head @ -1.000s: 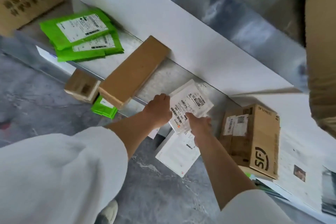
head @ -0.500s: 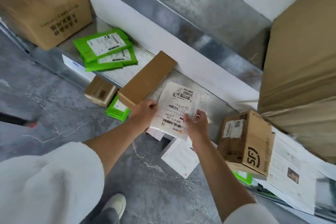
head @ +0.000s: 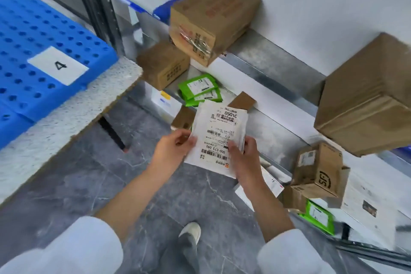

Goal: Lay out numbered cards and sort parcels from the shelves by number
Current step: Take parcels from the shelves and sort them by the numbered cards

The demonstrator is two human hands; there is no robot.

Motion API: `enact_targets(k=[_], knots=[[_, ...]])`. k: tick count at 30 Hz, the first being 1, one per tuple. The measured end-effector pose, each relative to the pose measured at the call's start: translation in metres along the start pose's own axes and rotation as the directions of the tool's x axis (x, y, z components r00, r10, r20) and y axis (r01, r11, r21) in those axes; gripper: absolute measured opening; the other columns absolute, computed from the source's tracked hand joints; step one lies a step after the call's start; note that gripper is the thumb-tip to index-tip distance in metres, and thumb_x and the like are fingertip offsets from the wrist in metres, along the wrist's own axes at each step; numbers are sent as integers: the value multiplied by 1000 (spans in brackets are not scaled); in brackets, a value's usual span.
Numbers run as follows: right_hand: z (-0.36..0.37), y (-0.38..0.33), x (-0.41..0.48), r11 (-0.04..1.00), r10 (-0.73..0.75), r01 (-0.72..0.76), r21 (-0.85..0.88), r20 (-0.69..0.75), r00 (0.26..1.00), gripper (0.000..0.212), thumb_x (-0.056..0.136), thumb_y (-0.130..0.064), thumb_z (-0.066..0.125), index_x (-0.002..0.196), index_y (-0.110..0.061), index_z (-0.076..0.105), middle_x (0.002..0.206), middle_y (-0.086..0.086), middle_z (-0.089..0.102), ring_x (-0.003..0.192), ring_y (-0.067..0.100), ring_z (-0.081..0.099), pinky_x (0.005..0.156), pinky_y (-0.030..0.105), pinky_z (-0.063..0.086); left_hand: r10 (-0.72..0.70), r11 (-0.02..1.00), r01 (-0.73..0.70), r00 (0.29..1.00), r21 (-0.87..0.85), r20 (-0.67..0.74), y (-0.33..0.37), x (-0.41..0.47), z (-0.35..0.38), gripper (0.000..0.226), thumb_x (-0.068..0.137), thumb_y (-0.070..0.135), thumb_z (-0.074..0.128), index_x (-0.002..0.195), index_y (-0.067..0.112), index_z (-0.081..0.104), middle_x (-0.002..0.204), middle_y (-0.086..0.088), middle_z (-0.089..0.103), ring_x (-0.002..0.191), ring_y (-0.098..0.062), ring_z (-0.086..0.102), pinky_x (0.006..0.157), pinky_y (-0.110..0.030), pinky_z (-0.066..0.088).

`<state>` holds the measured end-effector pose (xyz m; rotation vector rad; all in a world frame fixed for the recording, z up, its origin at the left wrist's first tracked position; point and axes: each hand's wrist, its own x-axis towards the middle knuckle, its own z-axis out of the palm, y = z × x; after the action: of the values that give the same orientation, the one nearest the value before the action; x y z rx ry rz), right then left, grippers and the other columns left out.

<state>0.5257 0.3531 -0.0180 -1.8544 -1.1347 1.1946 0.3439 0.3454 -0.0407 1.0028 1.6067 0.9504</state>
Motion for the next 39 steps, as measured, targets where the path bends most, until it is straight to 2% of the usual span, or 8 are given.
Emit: enact_targets(k=[4, 7, 10, 14, 19, 23, 27, 39], knots=[[36, -46, -90, 993, -113, 107, 54, 143, 983, 31, 96, -24, 57, 123, -21, 43, 119, -4, 58, 104, 11, 60, 79, 22, 49, -5, 985, -17, 992, -173, -127, 21, -76, -88, 10, 91, 18, 65, 94, 12, 72, 81, 2, 71, 62, 3, 57, 54, -8, 41], [64, -74, -157, 985, -171, 163, 54, 250, 953, 29, 96, -17, 57, 120, -22, 42, 111, -9, 60, 93, 0, 61, 68, 12, 49, -5, 970, -50, 974, -238, -225, 21, -143, -145, 9, 91, 19, 64, 91, 15, 73, 78, 10, 72, 65, 3, 59, 57, -8, 42], [91, -101, -219, 969, -243, 242, 44, 323, 915, 30, 95, -13, 58, 119, -21, 44, 108, -10, 61, 90, -4, 59, 71, 15, 50, -32, 957, -59, 951, -284, -307, 18, -206, -199, 10, 91, 19, 65, 91, 13, 72, 83, 4, 73, 69, 2, 60, 65, -12, 46], [128, -130, -296, 953, -294, 298, 56, 417, 860, 24, 95, -13, 58, 114, -21, 47, 108, -5, 65, 94, 9, 65, 75, 26, 56, -66, 942, -69, 921, -328, -383, 14, -280, -261, 9, 91, 19, 66, 92, 13, 71, 86, 3, 75, 81, -10, 68, 78, -29, 54], [173, -150, -370, 925, -335, 377, 57, 591, 734, 24, 95, -14, 57, 117, -18, 47, 107, -4, 66, 85, 0, 67, 62, 16, 53, -7, 953, -133, 888, -271, -459, 10, -360, -332, 10, 87, 23, 69, 95, 17, 68, 88, 7, 75, 80, -2, 70, 64, -11, 51], [211, -161, -408, 879, -369, 475, 50, 702, 609, 20, 94, -19, 60, 110, -21, 48, 106, -7, 65, 83, -9, 64, 62, 10, 49, -28, 934, -199, 788, -297, -615, -1, -407, -374, 9, 88, 21, 68, 94, 16, 72, 87, 8, 76, 80, -2, 70, 68, -10, 51], [252, -171, -440, 845, -379, 530, 75, 784, 493, 24, 94, -25, 60, 114, -26, 47, 110, -12, 65, 96, -1, 64, 78, 23, 54, -121, 901, -245, 652, -359, -749, -12, -441, -395, 8, 88, 20, 68, 89, 14, 72, 82, 1, 75, 74, -4, 67, 66, -15, 51], [358, -209, -496, 784, -359, 576, 233, 926, 114, 22, 93, -26, 61, 103, -38, 45, 106, -18, 62, 94, -8, 61, 79, 19, 53, -239, 922, -221, 321, -318, -916, -13, -499, -461, 12, 87, 28, 68, 89, 18, 74, 81, -5, 73, 70, -8, 62, 59, -12, 47]])
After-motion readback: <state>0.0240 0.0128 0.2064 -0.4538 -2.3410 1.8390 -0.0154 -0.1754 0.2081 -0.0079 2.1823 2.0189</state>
